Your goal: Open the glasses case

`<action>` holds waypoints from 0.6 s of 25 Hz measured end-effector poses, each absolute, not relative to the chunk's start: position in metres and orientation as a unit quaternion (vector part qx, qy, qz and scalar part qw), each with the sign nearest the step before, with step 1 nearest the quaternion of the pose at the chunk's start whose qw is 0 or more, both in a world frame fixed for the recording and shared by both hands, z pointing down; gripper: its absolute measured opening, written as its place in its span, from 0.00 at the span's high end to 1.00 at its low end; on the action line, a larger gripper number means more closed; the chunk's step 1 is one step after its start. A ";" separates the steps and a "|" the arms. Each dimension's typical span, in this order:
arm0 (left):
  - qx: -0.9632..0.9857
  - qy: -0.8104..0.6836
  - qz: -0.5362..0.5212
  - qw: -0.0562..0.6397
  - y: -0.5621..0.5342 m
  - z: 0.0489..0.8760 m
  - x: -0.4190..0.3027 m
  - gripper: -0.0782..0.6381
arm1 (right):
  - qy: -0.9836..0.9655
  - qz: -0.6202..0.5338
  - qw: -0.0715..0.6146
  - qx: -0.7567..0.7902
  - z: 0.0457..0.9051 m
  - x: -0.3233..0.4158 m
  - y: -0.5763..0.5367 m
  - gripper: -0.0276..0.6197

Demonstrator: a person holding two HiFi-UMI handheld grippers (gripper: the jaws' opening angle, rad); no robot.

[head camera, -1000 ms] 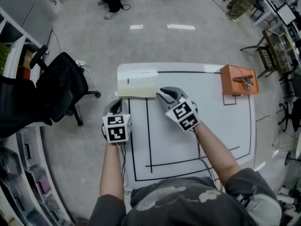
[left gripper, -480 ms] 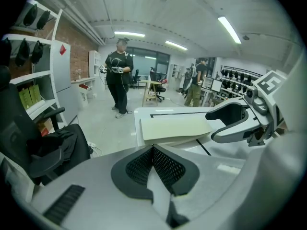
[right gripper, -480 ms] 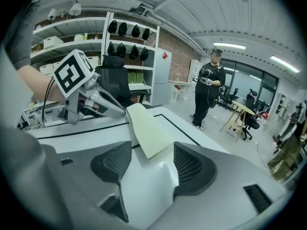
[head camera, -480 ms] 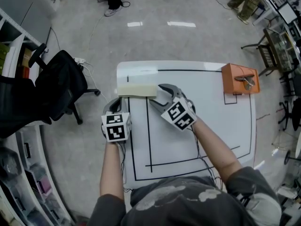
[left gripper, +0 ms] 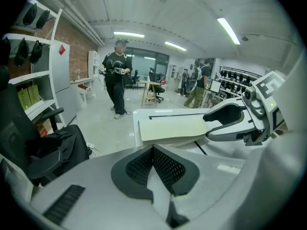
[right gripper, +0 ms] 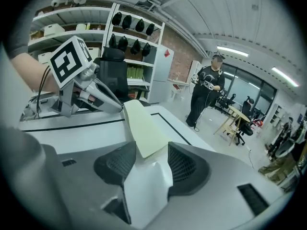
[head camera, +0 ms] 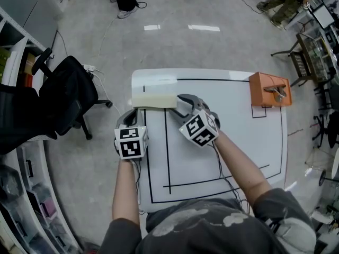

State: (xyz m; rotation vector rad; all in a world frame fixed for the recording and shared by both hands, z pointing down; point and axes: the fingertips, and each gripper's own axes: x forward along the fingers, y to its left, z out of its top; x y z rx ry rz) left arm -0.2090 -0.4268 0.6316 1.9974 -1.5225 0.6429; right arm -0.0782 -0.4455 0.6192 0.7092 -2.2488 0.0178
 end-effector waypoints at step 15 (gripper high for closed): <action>0.741 -0.565 0.238 0.275 -0.429 0.632 -0.209 0.89 | -0.883 -0.001 0.344 0.318 0.590 -0.087 -0.485 0.68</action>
